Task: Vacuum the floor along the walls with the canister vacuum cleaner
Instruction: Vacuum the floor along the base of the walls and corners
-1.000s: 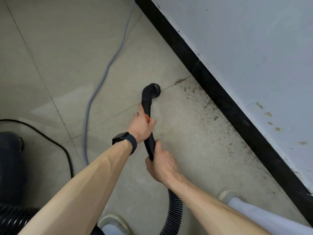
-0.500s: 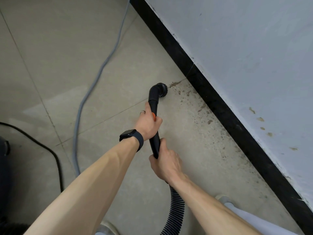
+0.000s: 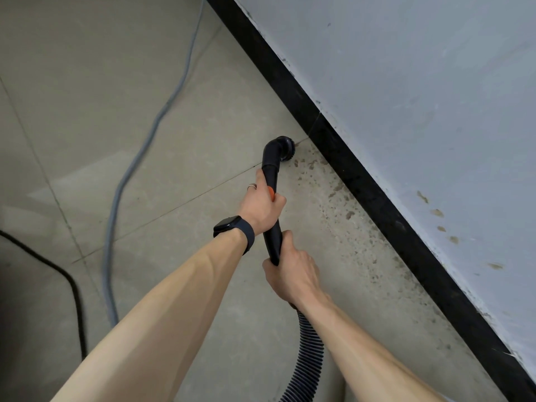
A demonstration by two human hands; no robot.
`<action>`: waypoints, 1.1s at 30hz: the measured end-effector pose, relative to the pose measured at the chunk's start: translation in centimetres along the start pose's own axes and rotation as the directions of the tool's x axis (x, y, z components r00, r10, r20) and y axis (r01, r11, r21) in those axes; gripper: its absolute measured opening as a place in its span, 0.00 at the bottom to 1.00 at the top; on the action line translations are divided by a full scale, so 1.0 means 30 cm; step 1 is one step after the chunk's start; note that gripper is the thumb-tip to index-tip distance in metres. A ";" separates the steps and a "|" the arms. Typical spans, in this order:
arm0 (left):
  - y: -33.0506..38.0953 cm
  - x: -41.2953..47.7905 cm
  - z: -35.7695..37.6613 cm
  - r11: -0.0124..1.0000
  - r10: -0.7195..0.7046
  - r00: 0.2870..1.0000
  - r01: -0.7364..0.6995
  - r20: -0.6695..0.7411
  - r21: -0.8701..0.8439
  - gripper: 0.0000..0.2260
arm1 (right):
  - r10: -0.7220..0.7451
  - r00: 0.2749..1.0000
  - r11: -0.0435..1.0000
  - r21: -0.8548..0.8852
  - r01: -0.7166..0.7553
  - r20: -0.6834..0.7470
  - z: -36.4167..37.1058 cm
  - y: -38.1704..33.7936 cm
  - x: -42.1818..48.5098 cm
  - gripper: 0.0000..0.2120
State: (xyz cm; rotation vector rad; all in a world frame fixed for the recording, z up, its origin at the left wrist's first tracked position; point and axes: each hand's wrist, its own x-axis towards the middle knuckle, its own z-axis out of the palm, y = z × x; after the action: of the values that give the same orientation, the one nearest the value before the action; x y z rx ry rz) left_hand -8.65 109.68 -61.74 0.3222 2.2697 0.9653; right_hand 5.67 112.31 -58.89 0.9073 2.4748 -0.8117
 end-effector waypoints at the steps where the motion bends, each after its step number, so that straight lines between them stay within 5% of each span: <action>1: 0.004 0.011 0.009 1.000 0.000 1.000 0.000 0.000 -0.010 0.31 | 0.001 1.000 1.000 -0.002 -0.001 0.002 -0.005 0.006 0.007 0.13; 26: 0.116 0.143 0.078 0.997 0.039 0.998 -0.036 0.050 -0.069 0.29 | 0.003 0.999 0.985 -0.171 -0.009 -0.036 -0.139 0.052 0.108 0.13; 33: 0.092 0.086 0.025 0.999 0.044 0.998 -0.043 0.038 -0.019 0.25 | 0.016 1.000 0.999 0.047 -0.017 0.014 -0.087 0.017 0.068 0.13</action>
State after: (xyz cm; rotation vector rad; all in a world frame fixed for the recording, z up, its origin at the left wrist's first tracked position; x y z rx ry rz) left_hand -10.19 113.19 -61.36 0.3805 2.2262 0.9929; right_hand 4.14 115.21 -58.16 0.9343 2.4427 -0.8717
